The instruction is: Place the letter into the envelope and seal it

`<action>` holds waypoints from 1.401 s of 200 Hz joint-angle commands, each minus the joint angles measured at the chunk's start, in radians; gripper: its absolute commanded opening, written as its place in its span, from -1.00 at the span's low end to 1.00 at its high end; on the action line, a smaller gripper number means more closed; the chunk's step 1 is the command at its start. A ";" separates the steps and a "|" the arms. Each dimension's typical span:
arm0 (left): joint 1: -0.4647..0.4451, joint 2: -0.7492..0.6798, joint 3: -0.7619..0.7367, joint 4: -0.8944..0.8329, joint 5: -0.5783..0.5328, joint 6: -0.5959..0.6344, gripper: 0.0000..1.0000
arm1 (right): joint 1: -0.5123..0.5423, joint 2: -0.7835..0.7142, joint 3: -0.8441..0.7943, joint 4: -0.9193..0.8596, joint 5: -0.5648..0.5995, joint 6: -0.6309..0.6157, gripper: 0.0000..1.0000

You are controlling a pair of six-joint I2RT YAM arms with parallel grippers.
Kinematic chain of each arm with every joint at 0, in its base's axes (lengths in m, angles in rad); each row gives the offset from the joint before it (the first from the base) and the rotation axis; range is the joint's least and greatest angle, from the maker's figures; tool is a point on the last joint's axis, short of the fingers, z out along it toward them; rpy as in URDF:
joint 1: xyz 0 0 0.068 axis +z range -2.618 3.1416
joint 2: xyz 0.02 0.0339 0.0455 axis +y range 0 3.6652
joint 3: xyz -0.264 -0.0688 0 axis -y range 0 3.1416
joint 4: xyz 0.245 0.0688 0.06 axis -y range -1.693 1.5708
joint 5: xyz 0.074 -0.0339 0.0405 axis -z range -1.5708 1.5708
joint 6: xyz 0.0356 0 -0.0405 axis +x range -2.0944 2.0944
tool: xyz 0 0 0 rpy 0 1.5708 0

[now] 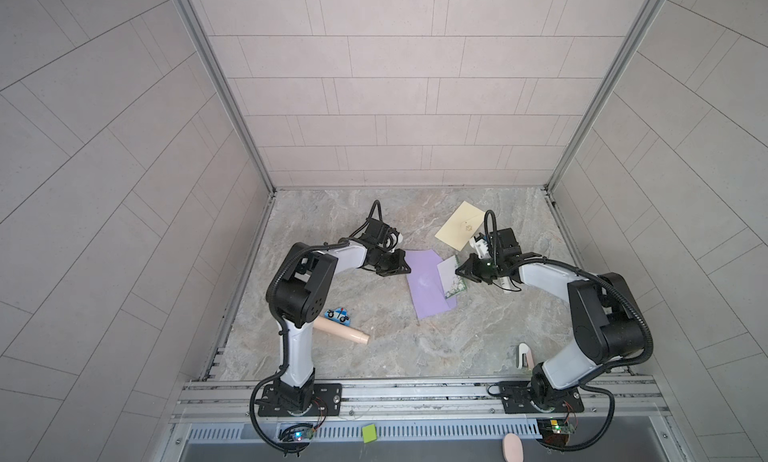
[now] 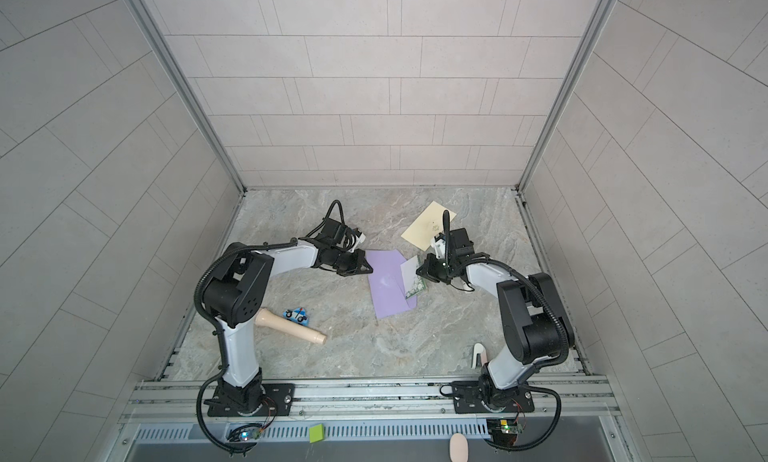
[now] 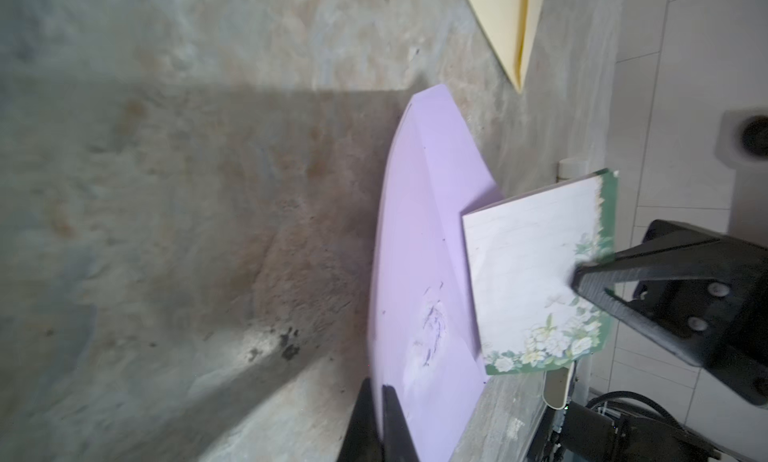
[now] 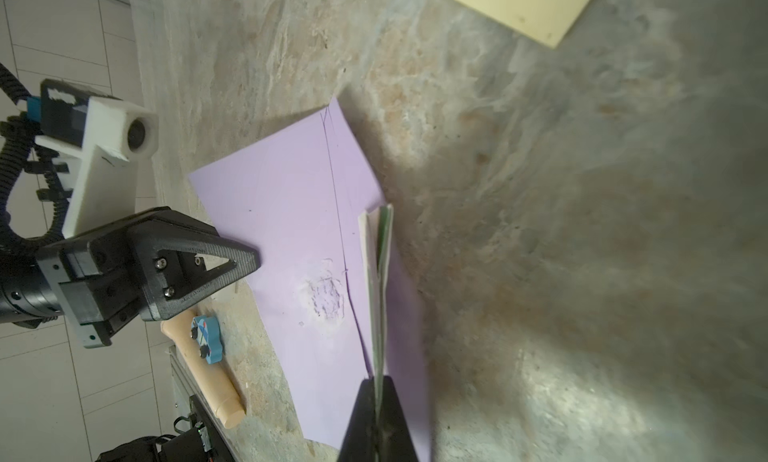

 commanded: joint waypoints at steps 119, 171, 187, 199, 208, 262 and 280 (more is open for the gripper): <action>-0.030 0.089 0.124 -0.202 -0.114 0.130 -1.00 | 0.116 0.101 0.076 -0.177 0.124 -0.135 -0.95; -0.032 0.085 0.119 -0.204 -0.136 0.118 -1.00 | 0.145 0.108 0.053 -0.096 0.172 -0.054 -0.97; -0.033 0.076 0.104 -0.191 -0.159 0.095 -1.00 | 0.137 0.083 0.037 -0.100 0.206 -0.044 -0.98; -0.031 0.069 0.086 -0.168 -0.163 0.073 -1.00 | 0.133 0.065 0.028 -0.109 0.222 -0.039 -0.98; -0.032 0.065 0.074 -0.151 -0.160 0.057 -1.00 | 0.132 0.051 0.022 -0.118 0.231 -0.040 -0.98; -0.032 0.032 0.015 -0.057 -0.142 0.009 -1.00 | 0.137 -0.040 -0.028 -0.144 0.305 0.027 -0.99; -0.032 0.028 0.008 -0.036 -0.132 -0.001 -1.00 | 0.156 -0.050 -0.028 -0.165 0.332 0.028 -0.99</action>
